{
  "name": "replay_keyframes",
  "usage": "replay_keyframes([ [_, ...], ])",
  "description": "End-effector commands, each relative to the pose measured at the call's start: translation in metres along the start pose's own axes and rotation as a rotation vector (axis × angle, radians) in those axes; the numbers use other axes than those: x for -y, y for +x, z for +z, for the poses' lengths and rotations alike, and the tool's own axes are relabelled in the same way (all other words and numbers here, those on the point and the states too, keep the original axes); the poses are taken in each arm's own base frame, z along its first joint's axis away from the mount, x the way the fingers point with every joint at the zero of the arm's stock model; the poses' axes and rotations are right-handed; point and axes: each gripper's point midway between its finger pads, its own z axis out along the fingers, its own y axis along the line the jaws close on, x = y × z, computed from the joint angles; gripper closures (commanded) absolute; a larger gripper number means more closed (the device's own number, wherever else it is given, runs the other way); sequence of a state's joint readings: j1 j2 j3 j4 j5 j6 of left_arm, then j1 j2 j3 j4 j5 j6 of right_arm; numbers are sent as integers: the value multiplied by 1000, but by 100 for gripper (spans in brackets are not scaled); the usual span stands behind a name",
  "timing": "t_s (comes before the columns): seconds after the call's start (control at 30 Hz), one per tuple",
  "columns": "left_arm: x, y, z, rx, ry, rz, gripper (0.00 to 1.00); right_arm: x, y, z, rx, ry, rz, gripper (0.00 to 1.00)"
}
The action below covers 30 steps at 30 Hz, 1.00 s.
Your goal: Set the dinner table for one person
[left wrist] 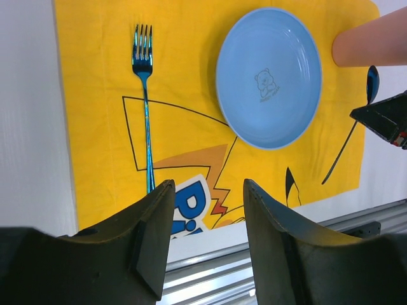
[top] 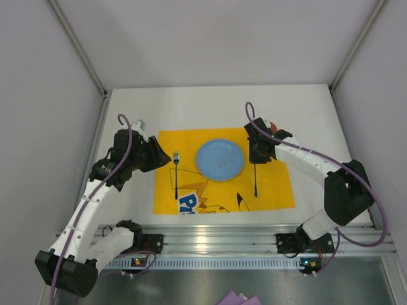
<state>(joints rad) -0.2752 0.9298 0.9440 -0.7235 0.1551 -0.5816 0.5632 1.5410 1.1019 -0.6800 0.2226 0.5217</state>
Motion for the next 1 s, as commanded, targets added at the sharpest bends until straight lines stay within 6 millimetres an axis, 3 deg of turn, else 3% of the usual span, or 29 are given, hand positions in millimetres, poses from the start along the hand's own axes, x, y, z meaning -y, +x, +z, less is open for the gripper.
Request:
replay_keyframes([
  [0.0, -2, -4, 1, 15, -12, -7, 48, -14, -24, -6, 71, -29, -14, 82],
  [0.03, -1, -5, 2, 13, -11, -7, 48, -16, -24, -6, 69, -32, -13, 77],
  [0.07, -2, -5, 3, 12, -13, -6, 48, -16, -26, -8, 74, -33, -15, 65],
  [0.17, -1, -6, 6, 10, -11, -4, 48, -15, -30, -12, 87, -30, -13, 59],
  [0.37, 3, -9, 12, 4, 5, -5, 48, -15, -40, -33, 122, -45, -18, 58],
  [0.5, 5, -14, 14, 8, 6, 9, 48, -10, -46, -60, 171, -67, -5, 58],
  [0.6, 8, -17, 18, 0, 13, 13, 48, -2, -41, -69, 189, -65, 2, 58],
  [0.8, 20, -23, 28, -3, 66, -1, 47, -2, -11, -69, 133, -118, 5, 63],
  [0.97, 23, 0, 65, -118, 119, -30, 47, 2, 2, -81, 142, -135, 9, 60],
])
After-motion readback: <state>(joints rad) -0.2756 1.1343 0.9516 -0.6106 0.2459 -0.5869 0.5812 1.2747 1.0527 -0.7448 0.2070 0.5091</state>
